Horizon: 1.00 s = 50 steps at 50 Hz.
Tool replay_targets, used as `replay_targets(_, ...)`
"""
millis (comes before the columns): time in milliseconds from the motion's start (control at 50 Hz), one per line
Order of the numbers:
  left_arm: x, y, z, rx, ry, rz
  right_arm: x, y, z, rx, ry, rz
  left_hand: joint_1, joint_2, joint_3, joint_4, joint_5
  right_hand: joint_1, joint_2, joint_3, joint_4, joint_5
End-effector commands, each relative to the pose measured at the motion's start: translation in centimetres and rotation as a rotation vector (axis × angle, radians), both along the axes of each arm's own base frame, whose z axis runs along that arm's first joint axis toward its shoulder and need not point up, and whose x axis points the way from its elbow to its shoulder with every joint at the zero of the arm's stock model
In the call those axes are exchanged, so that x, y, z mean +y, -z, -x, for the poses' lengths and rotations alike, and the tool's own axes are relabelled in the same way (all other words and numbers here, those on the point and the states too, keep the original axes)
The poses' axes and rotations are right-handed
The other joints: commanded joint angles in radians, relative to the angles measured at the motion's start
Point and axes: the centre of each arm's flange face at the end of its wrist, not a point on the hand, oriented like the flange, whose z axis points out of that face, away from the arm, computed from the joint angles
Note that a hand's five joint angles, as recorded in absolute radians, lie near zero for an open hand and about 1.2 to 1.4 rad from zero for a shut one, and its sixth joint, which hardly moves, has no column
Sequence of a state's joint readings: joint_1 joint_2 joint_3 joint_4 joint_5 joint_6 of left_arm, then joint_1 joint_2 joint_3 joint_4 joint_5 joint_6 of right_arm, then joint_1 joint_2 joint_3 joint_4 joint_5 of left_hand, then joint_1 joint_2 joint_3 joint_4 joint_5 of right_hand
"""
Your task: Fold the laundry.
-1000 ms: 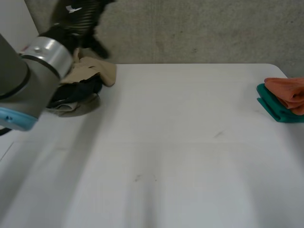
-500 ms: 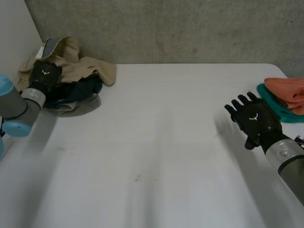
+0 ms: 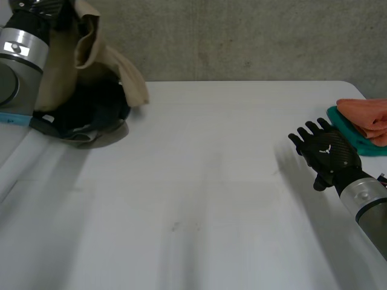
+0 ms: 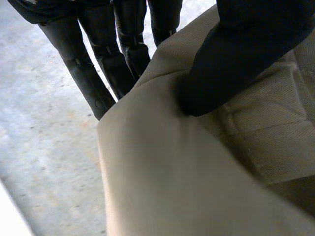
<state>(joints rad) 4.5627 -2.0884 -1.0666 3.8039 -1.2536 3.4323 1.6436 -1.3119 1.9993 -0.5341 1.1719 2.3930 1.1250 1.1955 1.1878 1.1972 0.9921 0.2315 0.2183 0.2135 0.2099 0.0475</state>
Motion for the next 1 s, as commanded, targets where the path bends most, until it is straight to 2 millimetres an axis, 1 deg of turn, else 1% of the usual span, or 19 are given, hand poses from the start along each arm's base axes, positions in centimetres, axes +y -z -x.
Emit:
replay_targets(20,4.8,1.4,6.1,-0.006,0.164,-0.121,0.0,0.0,0.1,0.0,0.005,0.001,0.271,0.201,0.208,0.199,0.23,-0.057,-0.044,-0.039,-0.035,-0.048)
replay_targets(80,8.4,-0.4,8.9,0.03,0.276,-0.114,-0.2,-0.3,0.2,0.0,0.018,0.01,0.271,0.201,0.208,0.199,0.23,-0.057,-0.044,-0.039,-0.035,-0.048)
replay_targets(100,11.1,-1.5,10.7,0.069,0.369,-0.118,-0.3,-0.3,0.3,-0.001,0.025,0.012,0.271,0.201,0.208,0.199,0.23,-0.057,-0.044,-0.039,-0.035,-0.048)
replay_targets(140,14.1,-2.2,12.7,0.12,0.489,-0.152,-0.4,-0.5,0.5,-0.002,0.047,0.017,0.271,0.201,0.208,0.199,0.23,-0.057,-0.044,-0.039,-0.035,-0.048)
replay_targets(200,16.5,-1.8,14.4,0.16,0.591,-0.212,-0.7,-0.7,0.8,-0.006,0.093,0.021,0.271,0.201,0.208,0.199,0.23,-0.057,-0.044,-0.039,-0.035,-0.048)
replay_targets(280,20.1,2.1,17.9,0.152,0.726,-0.358,-0.9,-0.8,1.2,-0.007,0.133,0.023,0.271,0.201,0.208,0.199,0.23,-0.057,-0.044,-0.039,-0.035,-0.048)
replay_targets(300,21.1,4.8,19.4,0.115,0.749,-0.415,-1.0,-0.9,1.2,-0.007,0.138,0.025,0.271,0.201,0.208,0.199,0.23,-0.057,-0.044,-0.039,-0.035,-0.048)
replay_targets(340,21.8,7.7,20.4,0.068,0.755,-0.473,-1.0,-0.9,1.2,-0.008,0.144,0.026,0.205,0.134,0.142,0.133,0.163,-0.057,-0.044,-0.039,-0.035,-0.048)
replay_targets(360,21.8,9.0,20.7,0.044,0.749,-0.496,-1.0,-0.9,1.3,-0.007,0.147,0.026,0.033,-0.038,-0.03,-0.04,-0.009,-0.057,-0.044,-0.039,-0.035,-0.048)
replay_targets(380,22.0,11.3,20.9,-0.011,0.731,-0.53,-1.0,-0.9,1.3,-0.007,0.147,0.026,-0.332,-0.403,-0.395,-0.405,-0.374,-0.057,-0.044,-0.039,-0.035,-0.048)
replay_targets(460,22.7,14.8,20.3,-0.171,0.66,-0.571,-1.0,-0.9,1.3,-0.006,0.147,0.02,-0.901,-0.972,-0.964,-0.973,-0.943,-0.057,-0.044,-0.039,-0.035,-0.048)
replay_targets(540,24.5,15.7,20.0,-0.298,0.634,-0.545,-1.0,-0.9,1.3,-0.005,0.149,0.009,-0.941,-1.011,-1.004,-1.013,-0.982,-0.057,-0.044,-0.039,-0.035,-0.048)
replay_targets(580,24.9,14.6,19.7,-0.312,0.627,-0.517,-1.0,-1.1,1.3,-0.005,0.149,0.008,-0.938,-1.008,-1.001,-1.01,-0.98,-0.057,-0.044,-0.039,-0.035,-0.048)
replay_targets(600,25.3,12.5,19.0,-0.295,0.623,-0.479,-1.0,-1.5,1.4,-0.005,0.152,0.014,-0.932,-1.003,-0.995,-1.004,-0.974,-0.057,-0.044,-0.039,-0.035,-0.048)
replay_targets(660,25.7,10.2,17.9,-0.263,0.612,-0.445,-0.9,-2.3,1.5,-0.009,0.154,0.017,-0.92,-0.991,-0.983,-0.993,-0.962,-0.057,-0.044,-0.039,-0.035,-0.048)
replay_targets(680,25.6,9.1,17.0,-0.238,0.589,-0.439,-0.9,-3.1,1.8,-0.021,0.164,0.017,-0.914,-0.985,-0.977,-0.987,-0.956,-0.057,-0.044,-0.039,-0.035,-0.048)
replay_targets(780,24.2,8.2,13.4,-0.18,0.428,-0.484,0.0,-5.7,1.6,-0.073,0.138,-0.014,-0.891,-0.961,-0.954,-0.963,-0.933,-0.057,-0.044,-0.039,-0.035,-0.048)
replay_targets(920,22.7,10.9,9.2,-0.215,0.241,-0.6,2.7,-7.8,0.5,-0.078,0.02,-0.169,-0.894,-0.964,-0.957,-0.966,-0.935,-0.057,-0.044,-0.039,-0.035,-0.048)
replay_targets(1000,20.0,12.3,6.6,-0.249,0.124,-0.642,4.8,-8.4,-0.1,-0.076,-0.03,-0.248,-0.882,-0.953,-0.945,-0.954,-0.924,-0.057,-0.044,-0.039,-0.035,-0.048)
